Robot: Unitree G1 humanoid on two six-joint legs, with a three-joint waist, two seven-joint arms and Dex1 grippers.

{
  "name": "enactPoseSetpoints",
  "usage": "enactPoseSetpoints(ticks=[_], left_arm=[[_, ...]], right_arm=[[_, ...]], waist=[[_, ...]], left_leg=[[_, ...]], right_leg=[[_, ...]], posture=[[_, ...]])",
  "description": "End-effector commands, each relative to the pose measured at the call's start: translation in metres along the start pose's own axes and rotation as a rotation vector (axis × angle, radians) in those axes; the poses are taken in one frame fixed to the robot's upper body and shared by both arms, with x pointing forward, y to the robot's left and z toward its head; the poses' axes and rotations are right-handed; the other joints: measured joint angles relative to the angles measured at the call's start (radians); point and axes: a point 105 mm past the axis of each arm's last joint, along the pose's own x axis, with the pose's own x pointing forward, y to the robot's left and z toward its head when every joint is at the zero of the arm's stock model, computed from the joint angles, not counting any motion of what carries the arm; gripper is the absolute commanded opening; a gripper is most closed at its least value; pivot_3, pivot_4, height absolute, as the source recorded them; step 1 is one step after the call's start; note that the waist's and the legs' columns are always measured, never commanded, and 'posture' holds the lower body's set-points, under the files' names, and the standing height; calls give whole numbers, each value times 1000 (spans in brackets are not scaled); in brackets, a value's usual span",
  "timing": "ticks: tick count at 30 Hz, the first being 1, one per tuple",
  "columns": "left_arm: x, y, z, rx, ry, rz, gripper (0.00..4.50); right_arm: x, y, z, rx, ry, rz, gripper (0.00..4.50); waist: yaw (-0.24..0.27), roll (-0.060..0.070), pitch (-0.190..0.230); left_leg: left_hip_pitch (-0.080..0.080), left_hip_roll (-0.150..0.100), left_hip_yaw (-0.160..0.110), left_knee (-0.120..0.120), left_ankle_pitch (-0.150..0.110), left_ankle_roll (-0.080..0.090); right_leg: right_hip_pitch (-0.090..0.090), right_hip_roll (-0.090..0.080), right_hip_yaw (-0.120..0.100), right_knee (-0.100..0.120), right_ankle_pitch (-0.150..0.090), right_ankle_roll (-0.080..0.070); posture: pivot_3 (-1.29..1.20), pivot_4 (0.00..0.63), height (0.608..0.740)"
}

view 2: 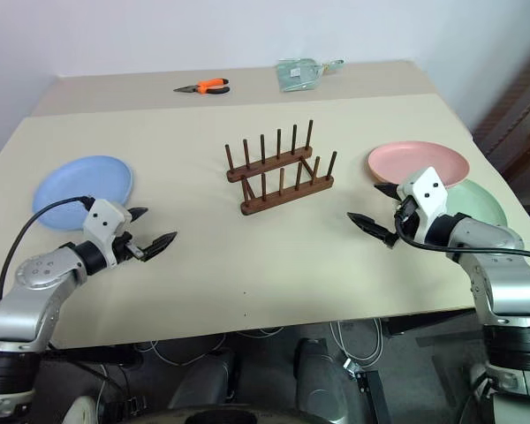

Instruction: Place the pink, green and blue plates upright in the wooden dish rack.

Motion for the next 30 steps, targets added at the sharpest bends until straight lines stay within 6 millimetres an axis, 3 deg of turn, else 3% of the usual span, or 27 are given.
enactPoseSetpoints(ticks=[1, 6, 9, 14, 18, 25, 28, 30], left_arm=[[-1, 5, 10, 25, -41, 18, 4500], [10, -11, 17, 12, -73, -50, 4500], [26, -30, 21, 30, -79, -145, 4500], [65, -63, 31, 57, -87, -307, 4500], [103, -75, 39, 115, -82, -360, 4500], [141, -94, 47, 118, -71, -466, 4500], [155, -96, 53, 83, -67, -450, 3663], [157, -97, 55, 75, -76, -453, 2718]], right_arm=[[4, -5, 13, -49, -42, -19, 4388], [11, -4, 17, -61, -56, -15, 4388], [14, 12, 20, -5, -61, 58, 4388], [18, 47, 22, 2, -55, 115, 4388], [20, 74, 19, 12, -63, 121, 4388], [23, 92, 16, 26, -80, 79, 4388], [22, 90, 13, 21, -78, 54, 4500], [21, 87, 12, 15, -74, 38, 4500]], waist=[[0, 0, 0], [3, 0, 0], [5, 0, 0], [3, -1, 0], [7, -1, -1], [3, -1, -1], [8, -2, -1], [7, -2, -1]], left_leg=[[0, 0, 0, 0, 0, 0], [0, 0, 0, 0, 0, 0], [-1, -1, 0, 1, 0, 0], [0, -1, -1, 1, 0, 0], [0, -1, -1, 2, 0, 0], [0, -2, -1, 1, 0, 0], [0, -2, -1, 2, 0, 0], [0, -2, -1, 2, 0, 0]], right_leg=[[0, 0, 0, 0, 0, 0], [0, 0, 0, 0, 0, 0], [0, 0, 0, 0, 0, 0], [1, 0, 0, 0, 0, 0], [1, 0, 0, 0, 2, 3], [1, 0, -1, 1, 2, 4], [1, 0, -1, 0, 2, 4], [2, 0, 0, 0, 1, 6]], posture=[[0, 150, 740], [0, 150, 740], [0, 150, 740], [0, 150, 740], [0, 150, 740], [0, 150, 740], [0, 150, 740], [0, 150, 740]])
